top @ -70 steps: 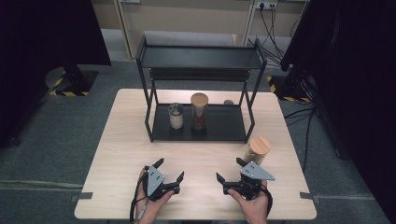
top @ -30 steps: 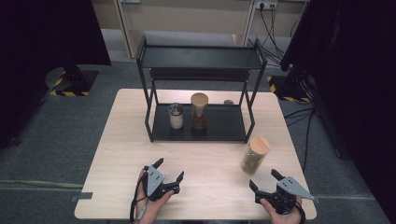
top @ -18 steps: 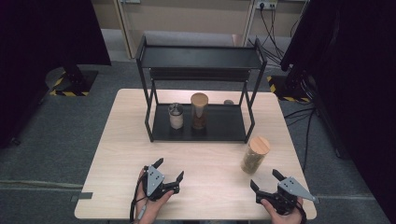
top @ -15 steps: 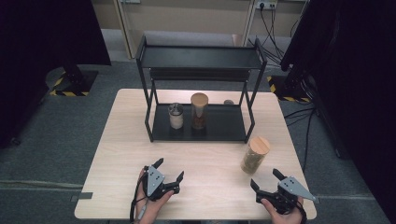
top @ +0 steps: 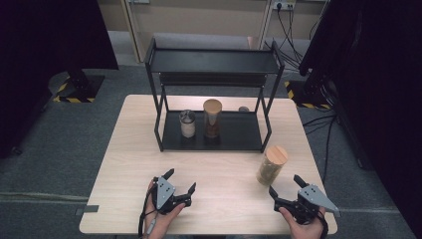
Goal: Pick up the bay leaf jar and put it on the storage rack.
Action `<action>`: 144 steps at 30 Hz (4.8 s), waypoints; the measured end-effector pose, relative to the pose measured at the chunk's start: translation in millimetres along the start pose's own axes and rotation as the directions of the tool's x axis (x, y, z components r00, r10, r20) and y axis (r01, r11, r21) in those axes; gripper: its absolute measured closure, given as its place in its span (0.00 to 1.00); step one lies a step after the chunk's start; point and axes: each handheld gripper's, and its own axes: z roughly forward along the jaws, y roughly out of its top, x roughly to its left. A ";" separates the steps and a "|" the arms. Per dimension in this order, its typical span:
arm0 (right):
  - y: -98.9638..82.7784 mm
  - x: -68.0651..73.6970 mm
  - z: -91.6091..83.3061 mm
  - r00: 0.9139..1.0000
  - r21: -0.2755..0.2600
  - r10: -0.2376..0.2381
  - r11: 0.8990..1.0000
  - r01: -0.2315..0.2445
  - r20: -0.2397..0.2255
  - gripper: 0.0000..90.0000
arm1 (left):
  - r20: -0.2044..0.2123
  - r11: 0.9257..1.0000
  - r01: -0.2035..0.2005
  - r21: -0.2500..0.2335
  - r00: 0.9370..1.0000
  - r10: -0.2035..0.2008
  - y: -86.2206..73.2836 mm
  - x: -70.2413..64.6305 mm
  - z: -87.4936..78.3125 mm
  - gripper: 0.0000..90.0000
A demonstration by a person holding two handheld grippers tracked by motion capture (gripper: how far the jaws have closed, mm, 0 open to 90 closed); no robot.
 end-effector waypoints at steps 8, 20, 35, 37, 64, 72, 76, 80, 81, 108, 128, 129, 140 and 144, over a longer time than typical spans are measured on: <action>19.8 0.2 10.5 1.000 -0.038 -0.017 0.999 0.018 0.021 0.04 | -0.002 1.000 -0.001 -0.003 1.000 0.001 -0.1 -0.2 -0.3 0.11; 41.8 -1.3 40.5 0.998 -0.056 -0.024 0.998 0.028 0.064 0.09 | -0.003 1.000 0.000 -0.003 1.000 0.000 -0.1 0.0 -0.4 0.11; 45.2 -5.6 57.1 0.998 -0.018 0.009 1.000 -0.008 0.062 0.19 | -0.005 1.000 0.000 -0.002 1.000 0.000 -0.1 -0.1 -0.2 0.11; 44.8 -4.9 59.0 0.998 -0.015 0.009 1.000 -0.008 0.060 0.20 | -0.004 1.000 0.000 -0.001 1.000 0.000 0.0 0.0 -0.2 0.11; 58.9 11.1 52.4 0.999 -0.050 -0.033 0.998 0.034 0.018 0.28 | -0.003 1.000 0.000 -0.001 1.000 0.000 0.0 0.0 -0.2 0.11; 69.8 19.2 61.2 0.999 -0.057 -0.047 0.997 0.047 0.006 0.28 | -0.003 1.000 -0.002 -0.003 1.000 0.002 -0.1 -0.6 -0.2 0.12; 75.7 22.3 65.4 0.999 -0.056 -0.053 0.997 0.053 -0.001 0.28 | -0.003 1.000 -0.002 -0.002 1.000 0.002 0.0 -0.3 -0.2 0.12; 80.9 23.9 69.4 0.998 -0.058 -0.057 0.997 0.057 -0.004 0.28 | -0.002 1.000 -0.001 -0.002 1.000 0.001 0.0 -0.2 -0.2 0.12; 81.9 24.3 70.3 0.998 -0.058 -0.058 0.997 0.057 -0.003 0.28 | -0.002 1.000 -0.002 -0.002 1.000 0.002 -0.1 -0.3 -0.2 0.12; 97.5 27.4 92.7 0.999 -0.066 -0.042 0.997 0.041 -0.003 0.28 | 0.002 1.000 -0.001 0.000 1.000 0.001 0.0 -0.1 0.0 0.12; 108.2 25.3 107.7 0.999 -0.061 -0.035 0.998 0.036 0.013 0.28 | 0.003 1.000 -0.001 0.000 1.000 0.001 0.0 0.0 0.0 0.12; 108.7 25.0 108.7 0.999 -0.059 -0.035 0.998 0.036 0.014 0.28 | 0.003 1.000 -0.001 0.000 1.000 0.001 0.0 0.0 0.1 0.12; 114.7 23.5 117.0 0.999 -0.055 -0.033 0.998 0.034 0.024 0.28 | 0.003 1.000 -0.002 0.001 1.000 0.002 0.1 -0.2 0.1 0.12; 117.4 23.9 120.3 0.999 -0.053 -0.032 0.998 0.033 0.023 0.28 | 0.003 1.000 -0.002 0.000 1.000 0.002 0.1 -0.2 0.1 0.12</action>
